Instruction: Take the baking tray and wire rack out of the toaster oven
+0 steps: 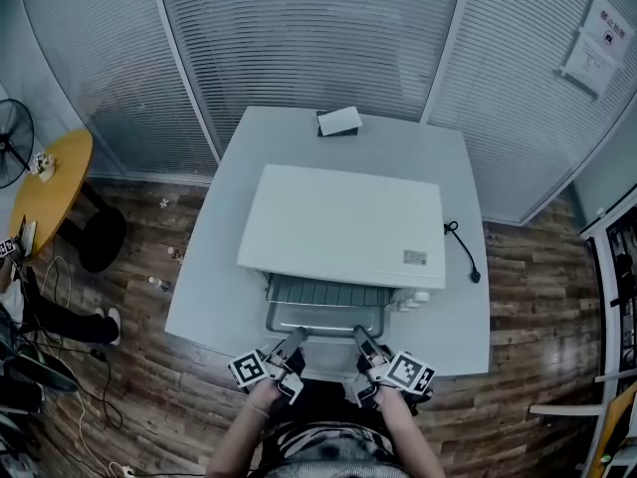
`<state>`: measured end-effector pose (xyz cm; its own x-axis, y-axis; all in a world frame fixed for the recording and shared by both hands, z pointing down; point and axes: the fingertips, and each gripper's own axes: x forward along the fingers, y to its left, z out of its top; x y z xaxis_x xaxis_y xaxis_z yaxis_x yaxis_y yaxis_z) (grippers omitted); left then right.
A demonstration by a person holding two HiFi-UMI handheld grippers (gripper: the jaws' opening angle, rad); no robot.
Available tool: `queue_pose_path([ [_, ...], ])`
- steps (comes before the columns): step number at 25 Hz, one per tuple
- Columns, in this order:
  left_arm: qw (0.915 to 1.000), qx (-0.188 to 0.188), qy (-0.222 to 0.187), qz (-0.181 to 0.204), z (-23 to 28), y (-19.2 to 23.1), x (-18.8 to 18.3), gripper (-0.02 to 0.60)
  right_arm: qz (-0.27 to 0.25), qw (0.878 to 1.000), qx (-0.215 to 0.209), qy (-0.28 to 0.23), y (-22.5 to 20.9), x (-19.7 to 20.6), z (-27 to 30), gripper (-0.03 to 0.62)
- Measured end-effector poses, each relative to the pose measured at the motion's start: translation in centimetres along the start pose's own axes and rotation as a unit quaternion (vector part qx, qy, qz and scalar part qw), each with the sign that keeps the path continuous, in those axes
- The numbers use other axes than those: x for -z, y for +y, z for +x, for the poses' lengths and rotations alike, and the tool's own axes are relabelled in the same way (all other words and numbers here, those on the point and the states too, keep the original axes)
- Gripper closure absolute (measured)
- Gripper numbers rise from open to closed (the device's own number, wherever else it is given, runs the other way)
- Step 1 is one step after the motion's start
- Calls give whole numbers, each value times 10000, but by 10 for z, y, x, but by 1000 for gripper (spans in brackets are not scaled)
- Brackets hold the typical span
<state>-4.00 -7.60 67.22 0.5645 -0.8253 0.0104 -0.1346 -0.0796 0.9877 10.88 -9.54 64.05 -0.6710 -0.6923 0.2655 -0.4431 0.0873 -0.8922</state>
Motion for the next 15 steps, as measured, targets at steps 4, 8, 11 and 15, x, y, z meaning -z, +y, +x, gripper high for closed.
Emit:
queue_pose_path([
  [4, 9999, -63, -77, -69, -11, 2, 4, 419, 138, 9999, 11, 91, -3, 11, -5, 445],
  [8, 9999, -130, 31, -34, -18, 3, 8, 419, 157, 9999, 7, 42, -2, 17, -11, 447],
  [11, 9999, -118, 93, 6, -23, 2, 10, 419, 376, 9993, 26, -61, -2, 25, -16, 448],
  [15, 9997, -110, 216, -19, -35, 0, 19, 419, 345, 9993, 41, -144, 0, 35, -27, 450],
])
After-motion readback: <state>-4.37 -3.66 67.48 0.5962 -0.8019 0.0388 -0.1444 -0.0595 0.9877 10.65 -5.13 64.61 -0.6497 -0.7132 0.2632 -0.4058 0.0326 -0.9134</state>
